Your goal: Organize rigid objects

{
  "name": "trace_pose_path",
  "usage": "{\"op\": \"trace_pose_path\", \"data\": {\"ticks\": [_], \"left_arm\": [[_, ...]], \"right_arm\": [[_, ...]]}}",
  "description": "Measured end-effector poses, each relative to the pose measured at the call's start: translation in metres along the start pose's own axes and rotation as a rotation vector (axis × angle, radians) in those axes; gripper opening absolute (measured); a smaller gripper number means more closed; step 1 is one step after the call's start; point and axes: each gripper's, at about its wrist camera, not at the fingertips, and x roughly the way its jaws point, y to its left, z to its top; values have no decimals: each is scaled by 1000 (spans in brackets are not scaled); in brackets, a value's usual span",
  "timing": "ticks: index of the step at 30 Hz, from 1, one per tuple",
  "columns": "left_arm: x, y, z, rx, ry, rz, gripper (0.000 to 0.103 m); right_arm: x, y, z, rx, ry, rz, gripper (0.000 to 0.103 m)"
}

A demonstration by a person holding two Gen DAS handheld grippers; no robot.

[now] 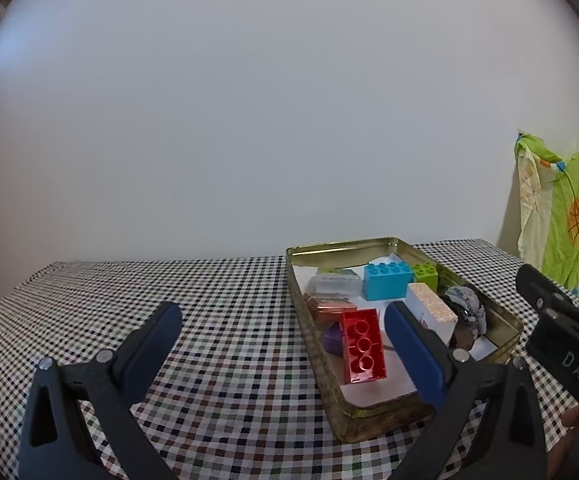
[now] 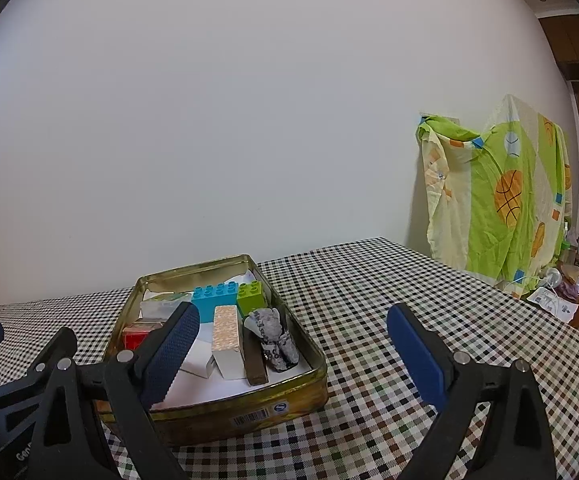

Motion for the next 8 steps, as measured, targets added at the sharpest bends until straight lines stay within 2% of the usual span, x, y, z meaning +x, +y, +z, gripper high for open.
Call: {"op": "trace_pose_path", "data": {"ticks": [8], "left_arm": [[0, -1, -1, 4, 1, -1, 103]], "right_arm": [[1, -1, -1, 1, 3, -10, 97]]}}
